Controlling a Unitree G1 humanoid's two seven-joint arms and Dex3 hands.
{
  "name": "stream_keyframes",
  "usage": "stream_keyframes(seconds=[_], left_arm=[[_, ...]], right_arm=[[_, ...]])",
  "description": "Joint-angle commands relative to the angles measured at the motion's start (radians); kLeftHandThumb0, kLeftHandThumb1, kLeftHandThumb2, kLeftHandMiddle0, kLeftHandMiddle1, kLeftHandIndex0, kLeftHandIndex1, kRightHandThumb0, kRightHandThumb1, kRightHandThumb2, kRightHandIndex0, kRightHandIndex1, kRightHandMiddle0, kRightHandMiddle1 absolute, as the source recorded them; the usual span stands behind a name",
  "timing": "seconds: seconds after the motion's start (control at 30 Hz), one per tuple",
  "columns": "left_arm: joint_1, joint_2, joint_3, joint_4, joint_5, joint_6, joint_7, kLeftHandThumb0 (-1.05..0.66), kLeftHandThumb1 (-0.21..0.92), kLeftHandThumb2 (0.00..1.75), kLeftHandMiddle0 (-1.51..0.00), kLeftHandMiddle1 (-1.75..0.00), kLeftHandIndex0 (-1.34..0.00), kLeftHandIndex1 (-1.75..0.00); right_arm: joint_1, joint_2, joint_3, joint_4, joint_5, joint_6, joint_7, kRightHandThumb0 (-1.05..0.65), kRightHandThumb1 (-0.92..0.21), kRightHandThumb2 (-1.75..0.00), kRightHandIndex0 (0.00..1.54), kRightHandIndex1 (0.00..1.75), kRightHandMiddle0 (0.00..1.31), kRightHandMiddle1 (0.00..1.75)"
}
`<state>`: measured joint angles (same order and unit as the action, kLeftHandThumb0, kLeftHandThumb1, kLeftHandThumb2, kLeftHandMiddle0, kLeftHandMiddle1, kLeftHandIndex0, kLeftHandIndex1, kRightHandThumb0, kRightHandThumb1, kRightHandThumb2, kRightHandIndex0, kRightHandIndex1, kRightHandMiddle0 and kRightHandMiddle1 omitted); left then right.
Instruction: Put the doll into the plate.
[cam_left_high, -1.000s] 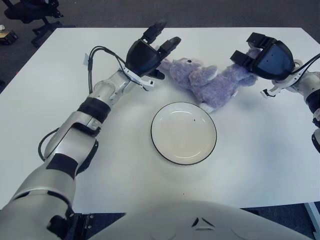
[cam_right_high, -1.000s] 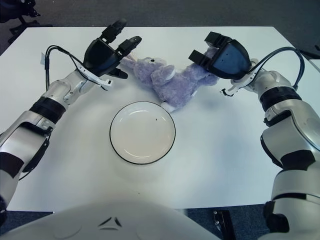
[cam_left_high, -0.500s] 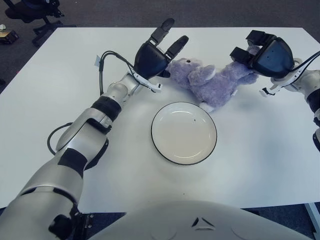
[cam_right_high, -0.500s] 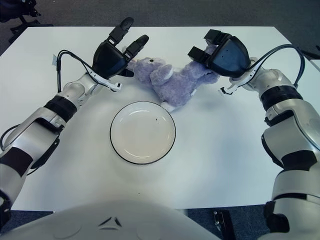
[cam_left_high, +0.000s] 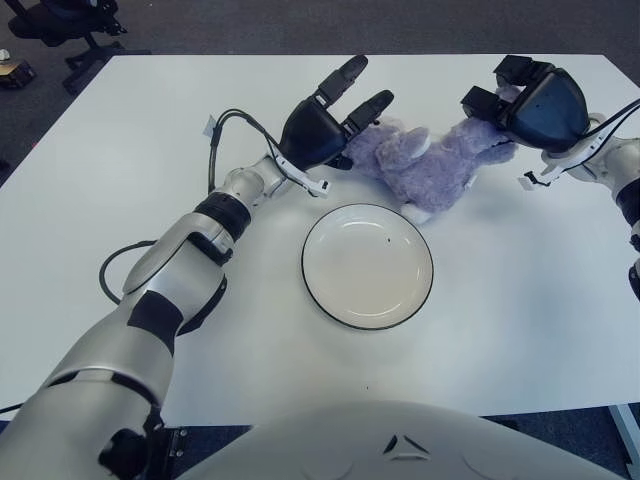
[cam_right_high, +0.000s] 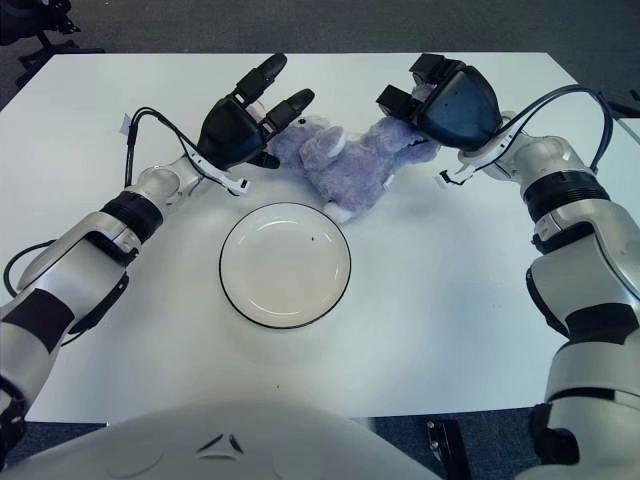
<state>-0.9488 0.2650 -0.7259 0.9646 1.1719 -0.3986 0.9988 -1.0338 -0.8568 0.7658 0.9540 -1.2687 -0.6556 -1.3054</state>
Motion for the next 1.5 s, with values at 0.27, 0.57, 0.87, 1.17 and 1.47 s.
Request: stream_keyframes(seconds=[0.27, 0.57, 0.87, 1.17, 1.47], left_arm=[[0.002, -0.056, -0.085, 0.079, 0.014, -0.01, 0.12, -0.56, 0.83, 0.01, -0.24, -0.03, -0.31, -0.02], [-0.006, -0.067, -0.098, 0.108, -0.001, -0.029, 0.127, -0.54, 0.84, 0.01, -0.28, -0.02, -0.32, -0.02], [-0.01, -0.157, -0.104, 0.22, -0.045, -0.119, 0.189, -0.52, 0.85, 0.01, -0.39, -0.06, -0.38, -0.04], [-0.023, -0.175, -0.116, 0.267, -0.062, -0.132, 0.213, -0.57, 0.87, 0.01, -0.43, -0.06, -0.4, -0.03], [-0.026, -0.187, -0.116, 0.289, -0.09, -0.135, 0.195, -0.62, 0.9, 0.01, -0.5, -0.09, -0.52, -0.08]], right_arm=[[0.022, -0.024, -0.035, -0.029, 0.024, -0.02, 0.021, -0.33, -0.92, -0.36, 1.0, 1.75, 0.75, 1.75], [0.028, -0.026, -0.049, -0.035, 0.022, -0.024, 0.029, -0.33, -0.92, -0.36, 1.01, 1.75, 0.75, 1.75], [0.036, -0.034, -0.068, -0.051, 0.029, -0.032, 0.045, -0.33, -0.92, -0.37, 1.01, 1.75, 0.75, 1.75], [0.045, -0.035, -0.084, -0.059, 0.026, -0.033, 0.046, -0.33, -0.92, -0.37, 1.01, 1.75, 0.75, 1.75], [0.05, -0.038, -0.093, -0.062, 0.024, -0.03, 0.037, -0.32, -0.92, -0.37, 1.01, 1.75, 0.75, 1.75]])
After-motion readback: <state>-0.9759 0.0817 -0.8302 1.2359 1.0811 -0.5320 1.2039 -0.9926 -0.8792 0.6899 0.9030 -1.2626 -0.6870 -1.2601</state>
